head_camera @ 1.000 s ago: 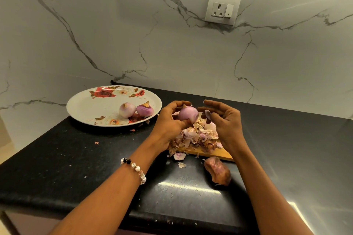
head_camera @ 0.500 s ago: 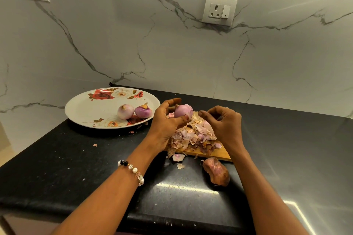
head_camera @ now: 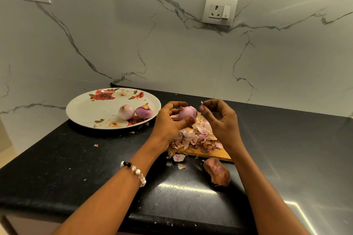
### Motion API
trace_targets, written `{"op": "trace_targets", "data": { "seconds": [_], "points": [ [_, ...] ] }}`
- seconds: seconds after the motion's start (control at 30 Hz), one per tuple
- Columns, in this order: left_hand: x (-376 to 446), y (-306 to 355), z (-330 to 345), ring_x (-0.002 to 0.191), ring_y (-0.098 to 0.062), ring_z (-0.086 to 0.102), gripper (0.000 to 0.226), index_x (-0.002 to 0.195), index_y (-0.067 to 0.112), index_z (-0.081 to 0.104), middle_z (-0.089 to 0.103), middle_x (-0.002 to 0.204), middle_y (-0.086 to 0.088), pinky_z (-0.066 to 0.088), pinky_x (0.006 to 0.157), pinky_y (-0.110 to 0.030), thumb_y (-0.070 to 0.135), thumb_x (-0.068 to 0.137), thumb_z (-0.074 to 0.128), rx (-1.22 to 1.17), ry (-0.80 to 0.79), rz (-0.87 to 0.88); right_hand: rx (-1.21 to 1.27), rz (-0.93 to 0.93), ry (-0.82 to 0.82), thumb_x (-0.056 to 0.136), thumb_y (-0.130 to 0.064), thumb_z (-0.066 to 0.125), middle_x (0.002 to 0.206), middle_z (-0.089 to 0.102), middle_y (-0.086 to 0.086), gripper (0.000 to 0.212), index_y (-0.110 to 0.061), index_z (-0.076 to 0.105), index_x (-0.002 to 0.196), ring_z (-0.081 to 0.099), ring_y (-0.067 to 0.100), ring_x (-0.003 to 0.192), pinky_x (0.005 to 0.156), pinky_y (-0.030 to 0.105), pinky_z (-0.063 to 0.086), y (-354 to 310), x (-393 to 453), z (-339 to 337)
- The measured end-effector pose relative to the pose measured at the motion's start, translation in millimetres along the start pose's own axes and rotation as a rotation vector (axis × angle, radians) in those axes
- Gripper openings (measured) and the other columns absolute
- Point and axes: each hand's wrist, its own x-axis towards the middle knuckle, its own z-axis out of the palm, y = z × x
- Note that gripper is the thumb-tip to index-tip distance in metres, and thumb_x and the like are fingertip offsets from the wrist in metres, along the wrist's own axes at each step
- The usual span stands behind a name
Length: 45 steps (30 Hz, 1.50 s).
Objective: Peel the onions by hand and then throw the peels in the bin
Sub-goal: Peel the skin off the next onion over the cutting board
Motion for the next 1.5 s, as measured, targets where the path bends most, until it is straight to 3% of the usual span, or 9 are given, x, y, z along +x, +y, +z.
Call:
{"op": "trace_targets", "data": {
  "seconds": [0.13,0.37,0.67,0.87,1.03,1.17,1.3,1.43,1.5],
  "points": [
    [0.4,-0.5,0.2,0.109,-0.02,0.062,0.053,0.118,0.018,0.057,0.061,0.118,-0.002,0.056,0.087,-0.036,0.013,0.071,0.081,0.026,-0.022,0.04,0.049,0.037,-0.11,0.077,-0.039,0.07,0.102,0.07,0.002,0.047,-0.011,0.063,0.114,0.069,0.014,0.095,0.082,0.029,0.058,-0.2,-0.9,1.9],
    [-0.5,-1.5,0.2,0.108,-0.017,0.06,0.048,0.115,0.021,0.056,0.06,0.116,0.002,0.057,0.086,-0.033,0.019,0.074,0.08,0.121,-0.03,0.089,0.007,0.013,-0.097,0.082,-0.031,0.066,0.097,0.072,0.003,0.031,-0.012,0.068,0.107,0.07,0.015,0.09,0.08,0.032,0.059,2.2,-2.2,2.0],
    [-3.1,-2.5,3.7,0.103,-0.012,0.062,0.049,0.111,0.019,0.058,0.064,0.111,0.003,0.058,0.081,-0.028,0.026,0.07,0.084,0.283,-0.018,0.219,-0.111,-0.062,-0.032,0.088,-0.005,0.068,0.089,0.065,-0.009,0.026,-0.003,0.063,0.114,0.067,-0.005,0.084,0.071,0.012,0.054,2.7,-2.3,4.0],
    [-2.7,-4.5,6.2,0.101,-0.015,0.064,0.049,0.107,0.018,0.058,0.065,0.108,0.002,0.058,0.082,-0.032,0.023,0.067,0.086,0.338,-0.001,0.263,-0.151,-0.076,-0.031,0.085,-0.001,0.07,0.09,0.069,0.003,0.034,-0.003,0.061,0.118,0.068,0.012,0.076,0.073,0.016,0.056,5.2,-2.6,4.9],
    [-3.7,-5.7,6.8,0.1,-0.017,0.065,0.045,0.102,0.019,0.058,0.065,0.106,0.001,0.058,0.08,-0.032,0.02,0.067,0.086,0.372,-0.008,0.291,-0.194,-0.089,-0.069,0.084,0.001,0.07,0.094,0.07,0.006,0.044,-0.001,0.059,0.125,0.069,0.016,0.08,0.075,0.01,0.053,7.1,-3.0,4.3],
    [-4.2,-3.6,4.9,0.1,-0.014,0.064,0.046,0.101,0.018,0.057,0.063,0.103,0.008,0.058,0.081,-0.028,0.021,0.066,0.087,0.329,-0.018,0.281,-0.19,-0.089,-0.018,0.085,0.005,0.067,0.099,0.068,0.002,0.046,0.003,0.055,0.13,0.066,0.009,0.087,0.08,0.005,0.049,6.9,-3.3,5.2],
    [-5.8,1.0,5.1,0.103,-0.005,0.06,0.048,0.104,0.016,0.055,0.061,0.105,0.011,0.054,0.077,-0.016,0.019,0.067,0.085,0.225,-0.045,0.239,-0.077,0.0,0.081,0.088,0.007,0.061,0.09,0.071,0.0,0.039,0.002,0.059,0.126,0.068,0.001,0.08,0.079,0.016,0.055,8.7,1.3,-2.6],
    [-1.8,-0.7,3.3,0.102,-0.011,0.062,0.048,0.104,0.02,0.056,0.063,0.109,0.005,0.056,0.079,-0.021,0.018,0.067,0.086,0.258,0.015,0.224,0.017,0.057,0.067,0.093,0.004,0.054,0.095,0.071,0.007,0.031,-0.007,0.063,0.12,0.07,0.021,0.087,0.079,0.037,0.06,9.2,2.3,-0.1],
    [-1.3,-2.6,3.7,0.101,-0.013,0.063,0.048,0.104,0.02,0.057,0.064,0.11,0.002,0.057,0.08,-0.026,0.017,0.066,0.086,0.278,0.052,0.218,0.074,0.079,0.04,0.095,-0.003,0.057,0.098,0.071,0.005,0.026,-0.008,0.063,0.119,0.071,0.022,0.088,0.076,0.039,0.061,8.1,2.2,2.0]
  ]
}}
